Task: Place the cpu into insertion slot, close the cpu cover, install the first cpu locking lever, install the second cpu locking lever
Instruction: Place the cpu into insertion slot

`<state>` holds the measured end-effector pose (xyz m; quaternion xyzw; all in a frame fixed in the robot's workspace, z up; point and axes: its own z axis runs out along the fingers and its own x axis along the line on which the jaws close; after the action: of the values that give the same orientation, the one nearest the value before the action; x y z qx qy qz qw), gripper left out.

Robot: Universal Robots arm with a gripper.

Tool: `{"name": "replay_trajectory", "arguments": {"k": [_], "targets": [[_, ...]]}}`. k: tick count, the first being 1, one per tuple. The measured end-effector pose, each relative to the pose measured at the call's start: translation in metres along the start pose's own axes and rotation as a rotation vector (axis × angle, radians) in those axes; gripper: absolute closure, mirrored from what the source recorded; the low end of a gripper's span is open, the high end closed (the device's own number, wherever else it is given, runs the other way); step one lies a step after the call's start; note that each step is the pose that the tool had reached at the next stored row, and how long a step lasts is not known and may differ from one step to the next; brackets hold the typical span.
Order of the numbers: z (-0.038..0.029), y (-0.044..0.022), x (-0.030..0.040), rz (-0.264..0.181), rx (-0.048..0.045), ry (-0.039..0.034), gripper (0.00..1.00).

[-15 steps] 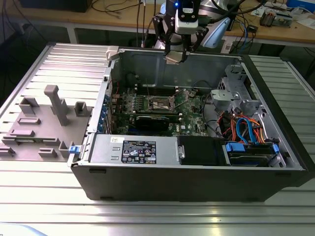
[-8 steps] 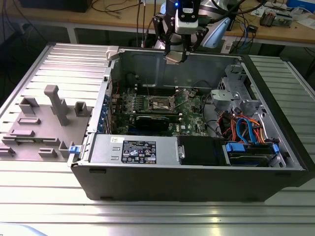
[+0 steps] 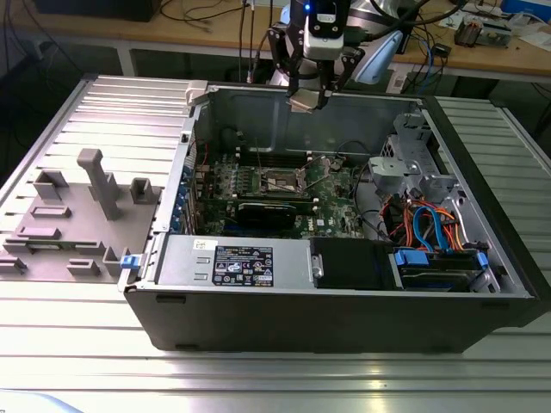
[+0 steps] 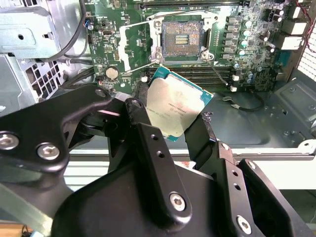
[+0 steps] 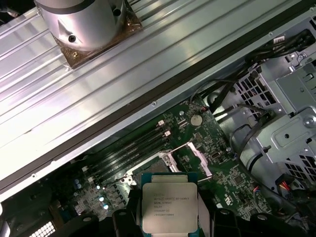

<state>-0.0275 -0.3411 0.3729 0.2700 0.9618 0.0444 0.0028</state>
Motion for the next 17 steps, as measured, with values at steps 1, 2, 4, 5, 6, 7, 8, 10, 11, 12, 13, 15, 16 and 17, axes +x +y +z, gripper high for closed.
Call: {"name": "replay_trajectory", "arguments": {"k": [1, 2, 4, 5, 6, 7, 8, 10, 11, 12, 13, 15, 16, 17], "targets": [[0.0000, -0.0001, 0.0002, 0.000, 0.0000, 0.0000, 0.46], [0.0000, -0.0001, 0.0002, 0.001, 0.0000, 0.0000, 0.46], [0.0000, -0.0002, 0.0002, 0.009, -0.0001, -0.0008, 0.46], [0.0000, -0.0002, 0.0002, 0.013, -0.0003, -0.0011, 0.46], [0.0000, -0.0002, 0.0002, 0.020, -0.0004, -0.0017, 0.46], [0.0000, -0.0002, 0.0002, 0.032, -0.0005, -0.0028, 0.46], [0.0000, -0.0002, 0.0002, 0.037, -0.0006, -0.0031, 0.46], [0.0001, -0.0002, 0.0002, 0.038, -0.0007, -0.0032, 0.46], [0.0000, -0.0002, 0.0002, 0.038, -0.0007, -0.0033, 0.46], [0.0000, -0.0002, 0.0002, 0.038, -0.0007, -0.0033, 0.46], [0.0001, -0.0002, 0.0002, 0.038, -0.0008, -0.0033, 0.46], [0.0001, -0.0002, 0.0002, 0.038, -0.0007, -0.0033, 0.46], [0.0000, -0.0002, 0.0002, 0.038, -0.0007, -0.0033, 0.46], [0.0001, -0.0002, 0.0002, 0.038, -0.0007, -0.0033, 0.46]]}}
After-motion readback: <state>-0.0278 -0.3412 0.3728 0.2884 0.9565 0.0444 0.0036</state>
